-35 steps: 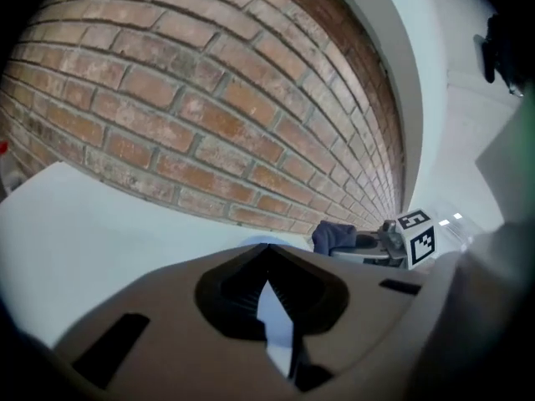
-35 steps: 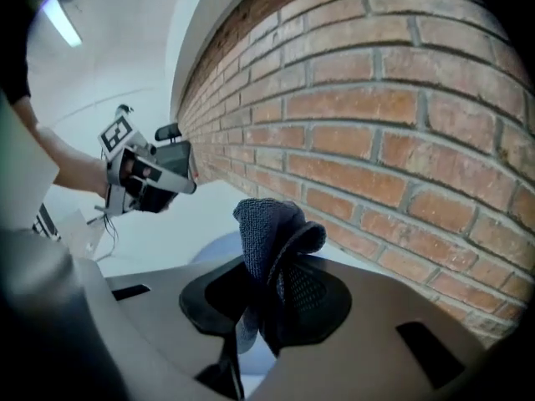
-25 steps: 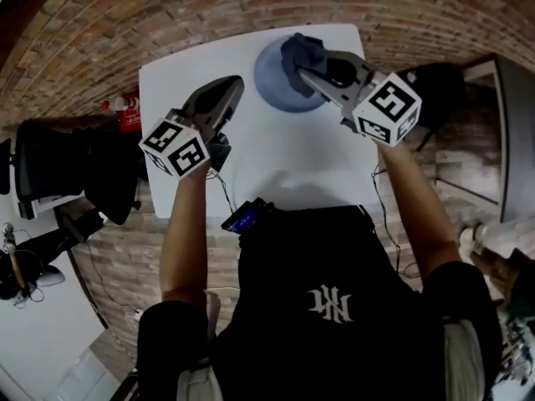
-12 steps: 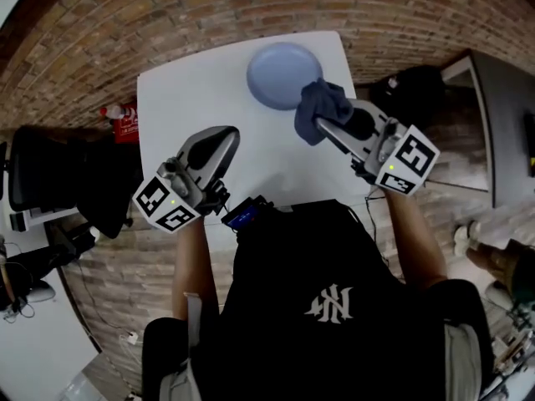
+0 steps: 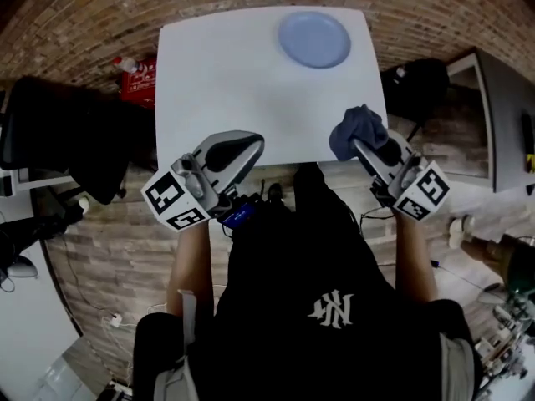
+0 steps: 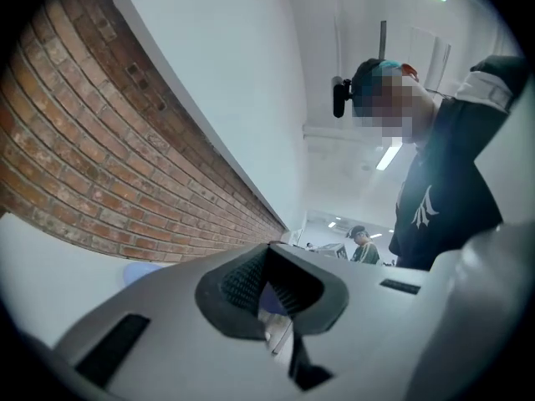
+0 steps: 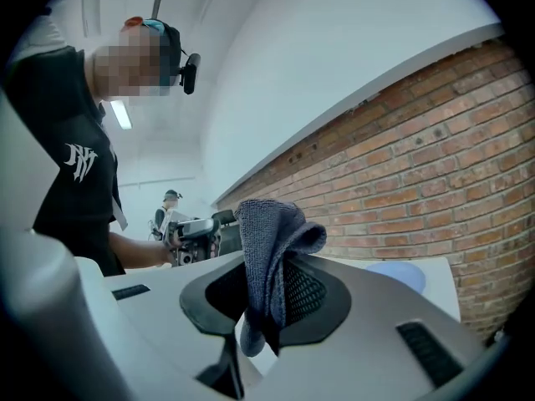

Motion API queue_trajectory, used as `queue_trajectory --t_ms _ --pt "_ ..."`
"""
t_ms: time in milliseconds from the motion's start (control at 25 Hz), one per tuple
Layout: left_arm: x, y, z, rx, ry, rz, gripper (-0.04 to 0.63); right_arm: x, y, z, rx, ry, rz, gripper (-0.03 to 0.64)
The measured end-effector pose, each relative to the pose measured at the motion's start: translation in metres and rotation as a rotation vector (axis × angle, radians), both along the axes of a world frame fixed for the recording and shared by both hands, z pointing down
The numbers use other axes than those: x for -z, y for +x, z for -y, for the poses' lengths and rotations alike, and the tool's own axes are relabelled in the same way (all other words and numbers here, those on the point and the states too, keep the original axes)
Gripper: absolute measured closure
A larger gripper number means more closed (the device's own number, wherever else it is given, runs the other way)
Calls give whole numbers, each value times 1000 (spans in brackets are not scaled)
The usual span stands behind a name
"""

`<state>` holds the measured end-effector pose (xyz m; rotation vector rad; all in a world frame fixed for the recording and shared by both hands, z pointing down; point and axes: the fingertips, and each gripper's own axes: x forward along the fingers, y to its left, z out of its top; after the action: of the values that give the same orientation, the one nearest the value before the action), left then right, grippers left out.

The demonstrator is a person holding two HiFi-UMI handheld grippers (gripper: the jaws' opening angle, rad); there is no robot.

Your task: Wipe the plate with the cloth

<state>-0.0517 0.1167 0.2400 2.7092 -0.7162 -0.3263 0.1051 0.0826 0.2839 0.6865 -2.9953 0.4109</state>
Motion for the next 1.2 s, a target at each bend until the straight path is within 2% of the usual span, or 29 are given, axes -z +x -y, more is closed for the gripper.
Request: queue_trajectory --t_ms 80,160,320,520,640,800,1040,1200 --pt "-9 -9 -26 -2 -4 46 594 1 -8 -23 13 -2 1 531" --pt "-13 -15 -44 1 -12 55 594 3 -16 -41 33 -12 16 531" --pt "-8 -13 -75 35 2 8 594 6 -23 -77 70 -36 42 531" --pt "-8 9 -137 35 19 -23 594 -3 -15 -147 109 -40 53 531" --pt "-2 11 -139 54 7 -51 594 0 -20 -156 155 -48 67 531" --pt "-7 29 -139 48 -29 -16 594 2 -21 -161 207 -66 75 531" --pt "-25 84 -207 44 -46 43 594 -10 19 -236 239 -56 97 532" --pt "-34 88 -217 45 -60 54 594 -18 28 -249 236 -54 88 532"
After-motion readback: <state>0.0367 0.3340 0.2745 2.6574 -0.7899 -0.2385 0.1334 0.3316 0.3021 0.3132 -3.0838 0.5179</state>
